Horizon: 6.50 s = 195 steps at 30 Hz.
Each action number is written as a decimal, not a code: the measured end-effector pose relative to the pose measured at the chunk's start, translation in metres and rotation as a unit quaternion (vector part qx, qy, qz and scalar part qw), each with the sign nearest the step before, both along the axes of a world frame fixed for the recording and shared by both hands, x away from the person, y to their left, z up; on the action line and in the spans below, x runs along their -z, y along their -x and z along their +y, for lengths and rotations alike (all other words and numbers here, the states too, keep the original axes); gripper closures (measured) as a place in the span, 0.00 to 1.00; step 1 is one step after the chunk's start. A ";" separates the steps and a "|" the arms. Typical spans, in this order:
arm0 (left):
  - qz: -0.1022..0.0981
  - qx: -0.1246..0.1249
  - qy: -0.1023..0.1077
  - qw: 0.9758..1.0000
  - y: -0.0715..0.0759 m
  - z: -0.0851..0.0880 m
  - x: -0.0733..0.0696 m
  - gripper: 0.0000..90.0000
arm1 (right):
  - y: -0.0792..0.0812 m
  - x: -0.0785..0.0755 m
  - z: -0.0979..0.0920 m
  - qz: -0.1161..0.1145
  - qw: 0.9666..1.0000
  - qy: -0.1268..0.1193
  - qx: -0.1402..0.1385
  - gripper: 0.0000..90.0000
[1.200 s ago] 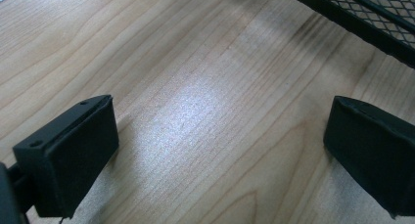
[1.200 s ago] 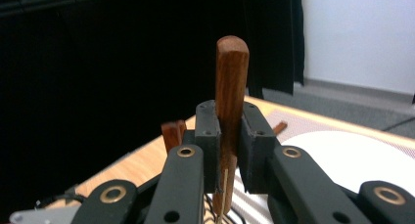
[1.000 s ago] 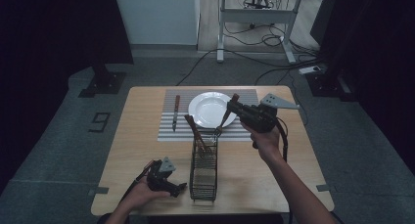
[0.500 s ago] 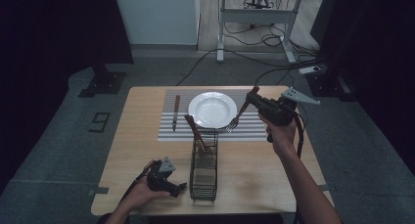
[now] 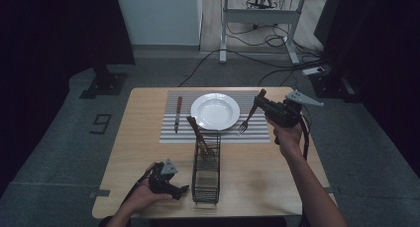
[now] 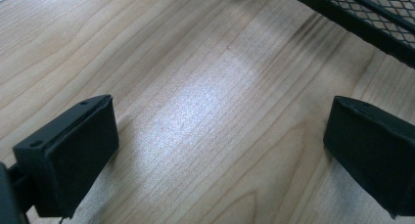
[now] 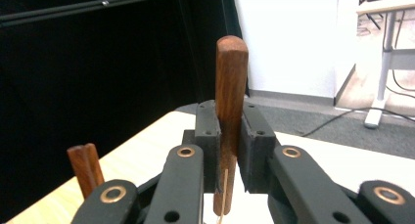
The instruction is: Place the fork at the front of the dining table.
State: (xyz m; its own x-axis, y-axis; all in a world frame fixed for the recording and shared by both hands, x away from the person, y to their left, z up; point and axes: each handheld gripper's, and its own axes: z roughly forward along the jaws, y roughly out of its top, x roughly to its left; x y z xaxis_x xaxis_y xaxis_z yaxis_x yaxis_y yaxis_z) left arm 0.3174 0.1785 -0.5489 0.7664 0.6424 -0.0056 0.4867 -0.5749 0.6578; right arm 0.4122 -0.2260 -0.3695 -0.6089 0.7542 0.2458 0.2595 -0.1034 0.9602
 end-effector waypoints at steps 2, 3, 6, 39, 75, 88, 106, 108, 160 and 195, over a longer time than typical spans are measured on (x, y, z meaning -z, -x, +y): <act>0.000 0.000 0.000 1.000 0.000 0.000 0.000 0.00 | -0.002 0.003 -0.001 0.005 1.000 0.005 0.003 0.89; 0.000 0.000 0.000 1.000 0.000 0.000 0.000 0.00 | -0.003 0.005 -0.002 0.005 1.000 0.008 0.005 0.90; 0.000 0.000 0.000 1.000 0.000 0.000 0.000 0.00 | -0.006 0.008 -0.003 0.011 1.000 0.016 0.010 0.90; 0.000 0.000 0.000 1.000 0.000 0.000 0.000 0.00 | -0.032 0.049 -0.018 0.062 0.989 0.107 0.084 0.89; 0.000 0.000 0.000 1.000 0.000 0.000 0.000 0.00 | -0.057 0.071 -0.008 0.076 0.981 0.133 0.115 0.90; 0.000 0.000 0.000 1.000 0.000 0.000 0.000 0.00 | -0.083 0.071 0.007 0.093 0.976 0.160 0.116 0.89; 0.000 0.000 0.001 1.000 0.000 0.000 0.000 0.00 | -0.137 0.085 0.027 0.151 0.964 0.180 0.127 0.90; 0.000 0.000 0.001 1.000 0.000 0.000 0.000 0.00 | -0.143 0.088 0.029 0.156 0.963 0.180 0.129 0.90; 0.000 0.002 0.000 1.000 0.000 0.000 0.000 0.00 | -0.186 0.161 0.031 0.283 0.918 0.245 0.127 0.77; 0.000 0.003 0.000 1.000 0.000 0.001 0.000 0.00 | -0.203 0.164 0.028 0.279 0.920 0.235 0.146 0.89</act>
